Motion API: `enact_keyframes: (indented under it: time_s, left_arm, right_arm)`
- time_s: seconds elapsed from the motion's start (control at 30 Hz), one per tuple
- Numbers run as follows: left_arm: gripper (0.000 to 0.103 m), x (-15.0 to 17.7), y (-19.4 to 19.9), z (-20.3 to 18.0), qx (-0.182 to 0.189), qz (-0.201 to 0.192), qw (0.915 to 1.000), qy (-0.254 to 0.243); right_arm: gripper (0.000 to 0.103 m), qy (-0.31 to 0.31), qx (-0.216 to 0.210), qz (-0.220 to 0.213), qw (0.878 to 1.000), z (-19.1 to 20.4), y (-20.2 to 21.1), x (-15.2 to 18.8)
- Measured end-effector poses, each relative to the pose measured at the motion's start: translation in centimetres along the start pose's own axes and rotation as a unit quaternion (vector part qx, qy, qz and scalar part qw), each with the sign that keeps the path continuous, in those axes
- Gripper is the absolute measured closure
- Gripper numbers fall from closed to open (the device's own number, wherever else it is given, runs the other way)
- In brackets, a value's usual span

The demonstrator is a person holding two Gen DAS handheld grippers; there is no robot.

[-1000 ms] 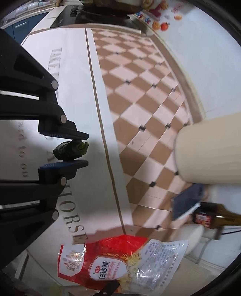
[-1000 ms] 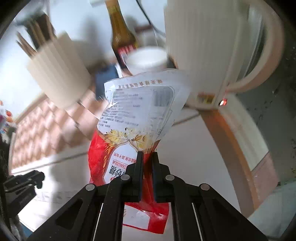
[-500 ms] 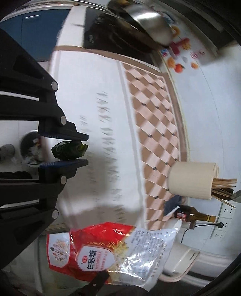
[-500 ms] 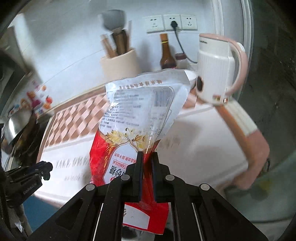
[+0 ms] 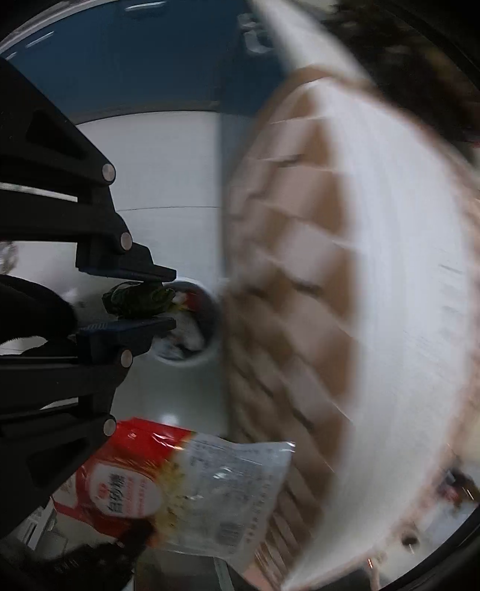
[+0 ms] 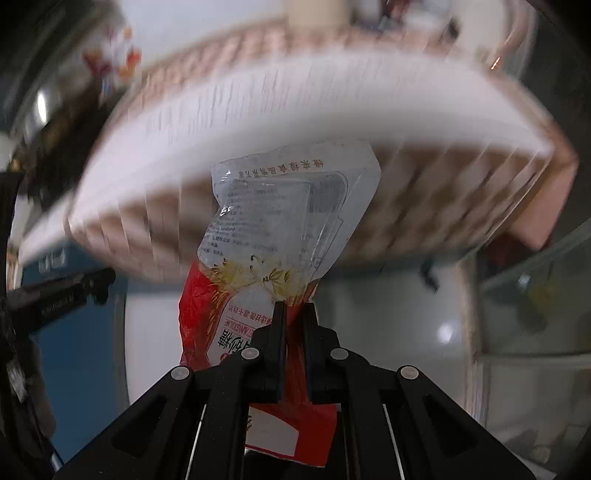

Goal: Collect trash
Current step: 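Carry the green cap and snack bag over the bin and open both tools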

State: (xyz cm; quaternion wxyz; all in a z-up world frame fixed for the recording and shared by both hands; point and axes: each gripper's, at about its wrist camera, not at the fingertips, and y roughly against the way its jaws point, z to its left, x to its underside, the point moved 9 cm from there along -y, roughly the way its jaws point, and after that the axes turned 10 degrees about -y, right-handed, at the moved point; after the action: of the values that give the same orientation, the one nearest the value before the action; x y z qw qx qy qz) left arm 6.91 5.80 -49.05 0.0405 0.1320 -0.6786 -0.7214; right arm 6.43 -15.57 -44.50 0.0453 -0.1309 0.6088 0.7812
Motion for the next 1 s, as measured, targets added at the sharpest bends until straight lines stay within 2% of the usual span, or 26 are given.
enact_keyframes:
  time_s: [0.07,0.13,0.17,0.37,0.43,0.5,0.6,0.63,0.7,0.73,0.77,0.8,0.83,0.87,0.93,1.0]
  left_arm:
    - [0.087,1.8,-5.7,1.1,0.004,0.038,0.9991,0.017]
    - [0.087,3.0,-11.7,1.7,0.016,0.07,0.9969,0.031]
    - [0.087,3.5,-14.6,2.0,0.019,0.082,0.9957,0.04]
    - [0.087,4.4,-32.4,1.3,0.051,0.136,0.9876,0.059]
    - [0.086,4.8,-36.4,0.7,0.066,0.15,0.9846,0.061]
    - [0.083,4.9,-40.1,0.1,0.076,0.164,0.9818,0.06]
    - [0.08,5.0,-43.2,-0.6,0.099,0.175,0.9776,0.063]
    - [0.074,5.1,-43.8,-0.6,0.099,0.174,0.9779,0.061]
    - [0.049,4.9,-44.1,-0.7,0.101,0.163,0.9796,0.061]
    - [0.025,4.8,-43.9,-0.6,0.099,0.157,0.9805,0.064]
    - [0.013,4.8,-43.5,-0.4,0.09,0.149,0.9826,0.066]
    - [0.012,4.7,-43.2,-0.3,0.086,0.145,0.9833,0.068]
    - [0.007,4.7,-42.6,-0.1,0.081,0.143,0.984,0.07]
    - [0.004,4.7,-42.3,0.1,0.075,0.142,0.9845,0.07]
    - [0.004,4.7,-40.8,0.7,0.046,0.13,0.9883,0.065]
    - [0.004,4.7,-39.4,1.2,0.019,0.12,0.9908,0.061]
  right_arm:
    - [0.095,0.009,0.004,0.035,0.999,0.0,-4.7,2.8]
    - [0.095,0.007,0.007,0.084,0.996,-0.5,-11.6,6.3]
    - [0.095,0.006,0.009,0.097,0.995,-0.7,-13.8,6.9]
    - [0.095,-0.004,0.021,0.165,0.986,-3.4,-33.0,12.0]
    - [0.095,-0.004,0.021,0.179,0.984,-4.2,-39.1,13.1]
    - [0.095,0.003,0.02,0.19,0.982,-4.3,-43.1,13.5]
    - [0.094,0.012,0.009,0.207,0.978,-3.7,-47.6,13.8]
    - [0.092,0.014,0.002,0.221,0.975,-3.5,-49.0,14.0]
    - [0.086,0.014,0.001,0.236,0.972,-3.5,-50.3,13.9]
    - [0.078,0.014,-0.001,0.241,0.971,-3.5,-50.5,13.8]
    - [0.058,0.016,0.0,0.238,0.971,-3.6,-50.4,13.4]
    - [0.044,0.017,0.001,0.233,0.972,-3.7,-50.2,13.1]
    - [0.019,0.017,-0.001,0.228,0.973,-4.0,-49.7,12.7]
    - [0.014,0.017,0.0,0.22,0.975,-4.5,-49.1,12.2]
    - [0.013,0.025,0.018,0.206,0.978,-5.0,-47.7,11.4]
    - [0.002,0.025,0.026,0.201,0.979,-5.7,-46.3,10.7]
